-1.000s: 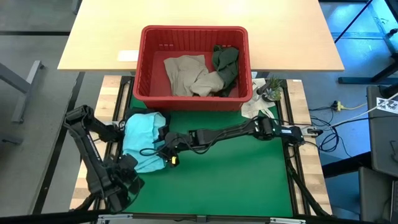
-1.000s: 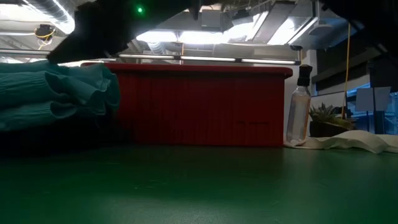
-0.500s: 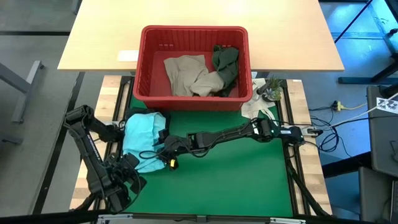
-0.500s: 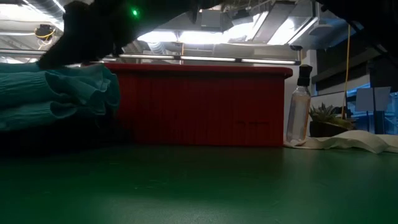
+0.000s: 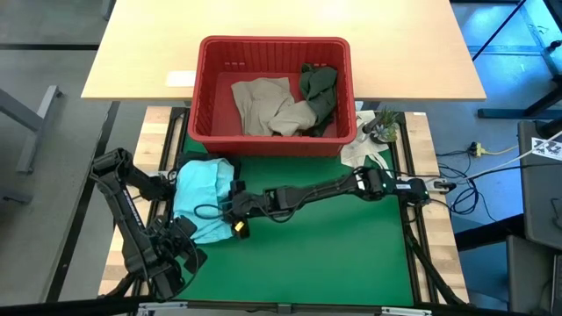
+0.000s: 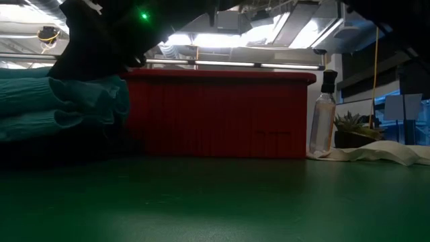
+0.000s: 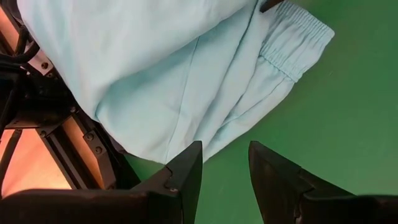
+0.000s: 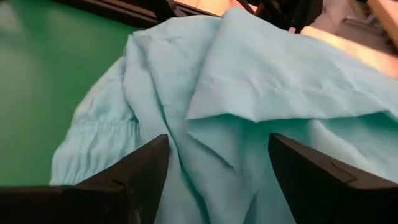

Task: Fold Laundry from Bin
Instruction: Stack the folded blue shorts on top of the folded black shorts

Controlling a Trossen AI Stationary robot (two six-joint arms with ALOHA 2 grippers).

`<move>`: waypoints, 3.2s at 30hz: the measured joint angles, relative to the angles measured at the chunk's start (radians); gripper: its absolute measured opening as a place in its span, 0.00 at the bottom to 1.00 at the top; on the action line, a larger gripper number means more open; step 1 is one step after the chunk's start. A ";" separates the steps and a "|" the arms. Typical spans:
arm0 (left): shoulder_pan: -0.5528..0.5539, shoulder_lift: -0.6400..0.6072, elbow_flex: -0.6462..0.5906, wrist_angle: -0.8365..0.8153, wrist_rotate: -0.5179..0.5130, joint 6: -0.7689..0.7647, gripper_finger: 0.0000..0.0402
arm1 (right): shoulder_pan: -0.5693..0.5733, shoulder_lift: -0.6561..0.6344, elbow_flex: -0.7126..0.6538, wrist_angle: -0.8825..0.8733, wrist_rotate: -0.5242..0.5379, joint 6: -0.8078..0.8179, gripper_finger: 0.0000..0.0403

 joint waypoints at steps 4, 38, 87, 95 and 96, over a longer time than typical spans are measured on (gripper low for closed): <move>0.001 0.000 0.000 0.000 -0.037 -0.001 0.31 | -0.014 0.000 0.000 0.001 -0.060 0.112 0.68; 0.001 0.000 0.000 0.000 -0.096 0.002 0.31 | -0.024 0.035 0.032 0.057 -0.233 0.260 0.19; 0.001 0.001 0.000 0.023 -0.011 -0.001 0.31 | -0.003 0.061 0.270 -0.459 -0.375 0.331 0.03; 0.001 0.001 0.000 0.023 -0.012 0.002 0.31 | -0.004 0.068 0.271 -0.462 -0.362 0.331 0.07; 0.001 0.001 0.000 0.023 -0.012 0.002 0.31 | -0.004 0.068 0.271 -0.464 -0.361 0.330 0.07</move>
